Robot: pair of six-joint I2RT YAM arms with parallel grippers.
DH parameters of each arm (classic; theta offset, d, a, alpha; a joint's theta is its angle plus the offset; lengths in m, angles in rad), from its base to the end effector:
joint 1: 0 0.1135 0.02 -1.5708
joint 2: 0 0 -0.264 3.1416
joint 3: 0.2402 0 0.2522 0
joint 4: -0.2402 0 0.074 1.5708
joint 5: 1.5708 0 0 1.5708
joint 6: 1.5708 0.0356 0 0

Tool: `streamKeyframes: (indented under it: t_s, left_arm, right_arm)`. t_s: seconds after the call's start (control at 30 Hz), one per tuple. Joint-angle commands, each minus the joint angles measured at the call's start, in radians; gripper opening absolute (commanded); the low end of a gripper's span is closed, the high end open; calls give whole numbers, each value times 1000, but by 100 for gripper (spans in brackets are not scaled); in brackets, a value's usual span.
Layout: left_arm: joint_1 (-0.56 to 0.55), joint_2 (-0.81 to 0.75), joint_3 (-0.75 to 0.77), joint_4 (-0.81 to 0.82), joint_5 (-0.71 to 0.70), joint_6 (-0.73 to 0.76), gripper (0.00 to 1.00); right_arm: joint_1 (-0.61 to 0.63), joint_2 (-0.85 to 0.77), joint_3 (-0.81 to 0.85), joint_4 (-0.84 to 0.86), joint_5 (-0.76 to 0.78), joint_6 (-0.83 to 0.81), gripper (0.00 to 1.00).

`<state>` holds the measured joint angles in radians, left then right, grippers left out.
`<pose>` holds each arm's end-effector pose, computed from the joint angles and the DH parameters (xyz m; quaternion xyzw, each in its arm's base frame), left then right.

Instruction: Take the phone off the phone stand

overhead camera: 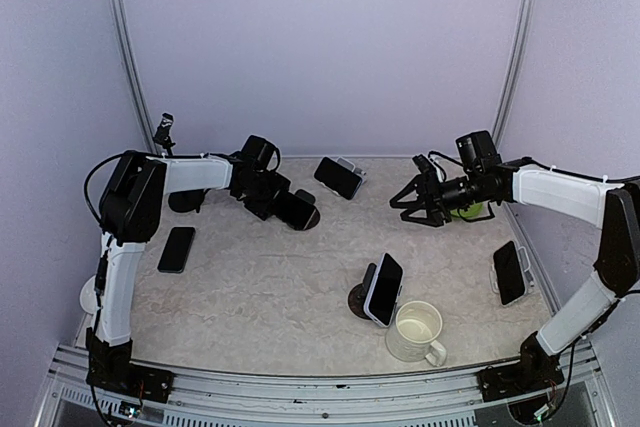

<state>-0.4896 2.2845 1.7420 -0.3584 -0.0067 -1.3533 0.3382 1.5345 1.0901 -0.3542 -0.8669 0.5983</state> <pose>0.4428 -0.2357 0.1521 -0.3963 0.8573 -0.2599 0.2013 0.2977 0.1335 0.2567 -0.0478 0.8541 0.5014 0.1294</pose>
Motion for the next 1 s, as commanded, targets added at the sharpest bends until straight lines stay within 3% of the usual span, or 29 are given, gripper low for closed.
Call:
streamKeyframes:
  t_s: [0.0, 0.53, 0.97]
  left_arm:
    - [4, -47, -5, 66, 14, -22, 52]
    - [5, -187, -80, 125, 4, -11, 41]
    - [6, -334, -244, 68, -18, 87, 29]
  right_arm:
    - [-11, 11, 34, -1, -23, -11, 67]
    - [-11, -7, 18, 12, -22, 1, 67]
    - [-11, -18, 10, 14, -24, 3, 67]
